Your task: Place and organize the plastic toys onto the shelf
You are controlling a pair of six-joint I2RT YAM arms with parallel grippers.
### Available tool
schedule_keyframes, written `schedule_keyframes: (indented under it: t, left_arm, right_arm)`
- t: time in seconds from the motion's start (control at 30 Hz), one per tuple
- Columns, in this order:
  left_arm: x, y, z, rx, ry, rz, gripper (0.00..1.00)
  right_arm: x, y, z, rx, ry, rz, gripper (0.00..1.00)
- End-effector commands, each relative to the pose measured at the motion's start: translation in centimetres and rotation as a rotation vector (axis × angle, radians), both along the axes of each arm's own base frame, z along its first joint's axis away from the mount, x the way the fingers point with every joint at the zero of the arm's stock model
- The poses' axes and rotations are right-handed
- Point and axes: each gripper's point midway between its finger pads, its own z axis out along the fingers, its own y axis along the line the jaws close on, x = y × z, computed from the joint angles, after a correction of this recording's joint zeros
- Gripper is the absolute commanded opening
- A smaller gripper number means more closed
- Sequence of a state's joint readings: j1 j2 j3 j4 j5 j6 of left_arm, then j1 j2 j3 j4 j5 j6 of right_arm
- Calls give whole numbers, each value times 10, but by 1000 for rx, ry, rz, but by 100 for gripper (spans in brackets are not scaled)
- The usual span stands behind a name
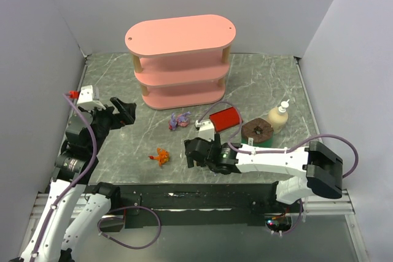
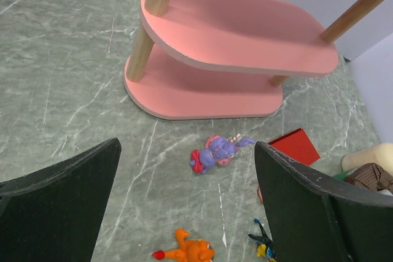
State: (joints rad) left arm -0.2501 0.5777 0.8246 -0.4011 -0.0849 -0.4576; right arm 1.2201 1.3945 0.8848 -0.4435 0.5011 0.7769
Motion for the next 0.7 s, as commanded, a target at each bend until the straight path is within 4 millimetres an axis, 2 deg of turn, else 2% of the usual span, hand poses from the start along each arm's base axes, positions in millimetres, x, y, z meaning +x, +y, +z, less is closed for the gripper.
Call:
schedule_keyframes:
  t: [0.0, 0.13, 0.4, 0.5, 0.53, 0.57, 0.63, 0.67]
  left_arm:
    - [3, 2, 4, -9, -21, 17, 96]
    - [3, 3, 4, -9, -21, 22, 96]
    - [2, 5, 1, -3, -21, 30, 96]
    - [2, 6, 2, -1, -23, 33, 96]
    - [2, 6, 1, 1, -22, 33, 96]
    - [2, 7, 1, -1, -23, 36, 96]
    - [2, 6, 2, -1, -24, 34, 96]
    - [2, 6, 1, 0, -23, 36, 96]
  right_arm:
    - [10, 6, 7, 86, -16, -159, 88]
    - [11, 11, -1, 76, 1, -171, 80]
    - [14, 14, -13, 48, 4, -177, 71]
    - [16, 15, -17, 46, 14, -173, 60]
    - [16, 15, -18, 39, 17, -165, 49]
    - [17, 14, -22, 26, 26, -164, 44]
    - [17, 15, -24, 11, 30, -162, 37]
    - [17, 13, -27, -6, 33, -164, 37]
